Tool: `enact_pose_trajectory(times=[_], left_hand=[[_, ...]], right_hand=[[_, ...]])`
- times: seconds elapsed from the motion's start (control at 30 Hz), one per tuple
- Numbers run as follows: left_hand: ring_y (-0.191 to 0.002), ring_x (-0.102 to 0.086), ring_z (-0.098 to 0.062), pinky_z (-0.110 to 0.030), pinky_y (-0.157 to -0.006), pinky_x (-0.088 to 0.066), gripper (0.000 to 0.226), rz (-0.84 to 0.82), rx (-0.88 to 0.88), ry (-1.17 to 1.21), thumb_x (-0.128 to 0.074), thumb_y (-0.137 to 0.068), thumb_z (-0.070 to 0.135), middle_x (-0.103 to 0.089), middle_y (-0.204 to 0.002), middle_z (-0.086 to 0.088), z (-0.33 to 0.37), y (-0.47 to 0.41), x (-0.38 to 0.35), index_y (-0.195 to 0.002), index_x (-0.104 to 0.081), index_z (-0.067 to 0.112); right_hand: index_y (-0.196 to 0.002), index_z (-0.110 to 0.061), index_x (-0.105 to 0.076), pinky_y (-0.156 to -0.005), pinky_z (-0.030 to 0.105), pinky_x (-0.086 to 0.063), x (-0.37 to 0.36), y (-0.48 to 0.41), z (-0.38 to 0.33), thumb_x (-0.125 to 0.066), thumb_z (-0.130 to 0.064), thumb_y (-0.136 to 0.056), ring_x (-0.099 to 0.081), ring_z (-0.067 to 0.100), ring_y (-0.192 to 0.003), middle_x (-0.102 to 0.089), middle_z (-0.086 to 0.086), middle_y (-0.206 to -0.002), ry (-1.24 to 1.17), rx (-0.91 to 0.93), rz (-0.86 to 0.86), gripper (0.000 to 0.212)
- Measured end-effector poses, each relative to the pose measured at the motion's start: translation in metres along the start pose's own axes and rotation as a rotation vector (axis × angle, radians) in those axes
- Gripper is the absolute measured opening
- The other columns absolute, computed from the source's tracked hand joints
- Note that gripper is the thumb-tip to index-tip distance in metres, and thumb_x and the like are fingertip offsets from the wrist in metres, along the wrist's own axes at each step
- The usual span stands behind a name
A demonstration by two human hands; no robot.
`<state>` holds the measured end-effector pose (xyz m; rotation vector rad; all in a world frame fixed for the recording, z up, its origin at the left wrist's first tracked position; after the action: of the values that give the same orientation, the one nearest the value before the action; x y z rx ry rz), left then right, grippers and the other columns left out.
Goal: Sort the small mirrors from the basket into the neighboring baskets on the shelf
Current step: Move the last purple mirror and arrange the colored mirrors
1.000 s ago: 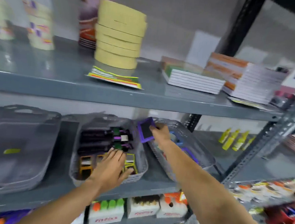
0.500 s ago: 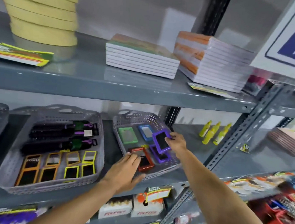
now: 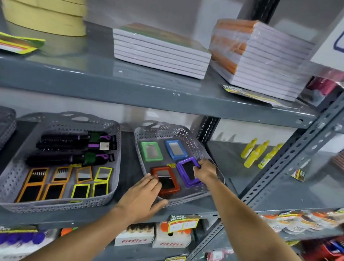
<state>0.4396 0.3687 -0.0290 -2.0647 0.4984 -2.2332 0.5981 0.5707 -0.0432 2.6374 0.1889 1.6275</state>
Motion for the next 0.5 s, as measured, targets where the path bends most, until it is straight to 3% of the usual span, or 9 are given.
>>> enact_pose_trajectory(times=[0.13, 0.23, 0.37, 0.5], left_hand=[[-0.108, -0.062, -0.017, -0.033, -0.102, -0.035, 0.072, -0.008, 0.030, -0.014, -0.012, -0.093, 0.058, -0.069, -0.107, -0.001, 0.000, 0.000, -0.001, -0.105, -0.068, 0.015], [-0.114, -0.058, -0.018, -0.035, -0.106, -0.030, 0.071, -0.021, 0.036, -0.002, -0.015, -0.093, 0.059, -0.067, -0.112, -0.003, 0.000, 0.001, -0.004, -0.109, -0.066, 0.013], [-0.117, -0.057, -0.019, -0.037, -0.107, -0.030, 0.072, -0.019, 0.042, -0.016, -0.014, -0.093, 0.058, -0.067, -0.114, -0.005, 0.000, 0.001, -0.007, -0.110, -0.066, 0.012], [-0.118, -0.055, -0.020, -0.038, -0.107, -0.031, 0.072, -0.024, 0.038, -0.018, -0.014, -0.094, 0.057, -0.066, -0.115, -0.006, 0.000, 0.001, -0.008, -0.111, -0.065, 0.010]], right_hand=[[-0.108, -0.005, -0.061, -0.087, 0.033, -0.054, -0.001, -0.001, 0.002, -0.062, -0.019, -0.088, -0.066, 0.029, -0.099, -0.070, 0.012, -0.110, 0.036, -0.018, -0.033, 0.024], [-0.100, -0.009, -0.063, -0.070, 0.030, -0.054, -0.004, 0.002, 0.000, -0.064, -0.030, -0.088, -0.068, 0.023, -0.086, -0.072, 0.012, -0.100, 0.008, -0.016, -0.089, 0.024], [-0.101, -0.014, -0.057, -0.076, 0.032, -0.054, -0.010, 0.007, -0.006, -0.077, -0.048, -0.071, -0.066, 0.021, -0.089, -0.066, 0.002, -0.092, 0.019, 0.031, -0.150, 0.050], [-0.108, -0.017, -0.047, -0.079, 0.034, -0.054, -0.009, 0.014, -0.013, -0.082, -0.043, -0.066, -0.061, 0.023, -0.092, -0.056, 0.002, -0.094, 0.067, 0.074, -0.140, 0.061]])
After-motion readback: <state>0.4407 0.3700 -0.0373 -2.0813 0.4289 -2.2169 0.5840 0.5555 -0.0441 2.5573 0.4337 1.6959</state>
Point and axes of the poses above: each hand's wrist, its own y-axis away from the middle knuckle, its own x-axis out of the back of the hand, z = x × y, the point moved 7 cm from there along -y, towards the middle knuckle
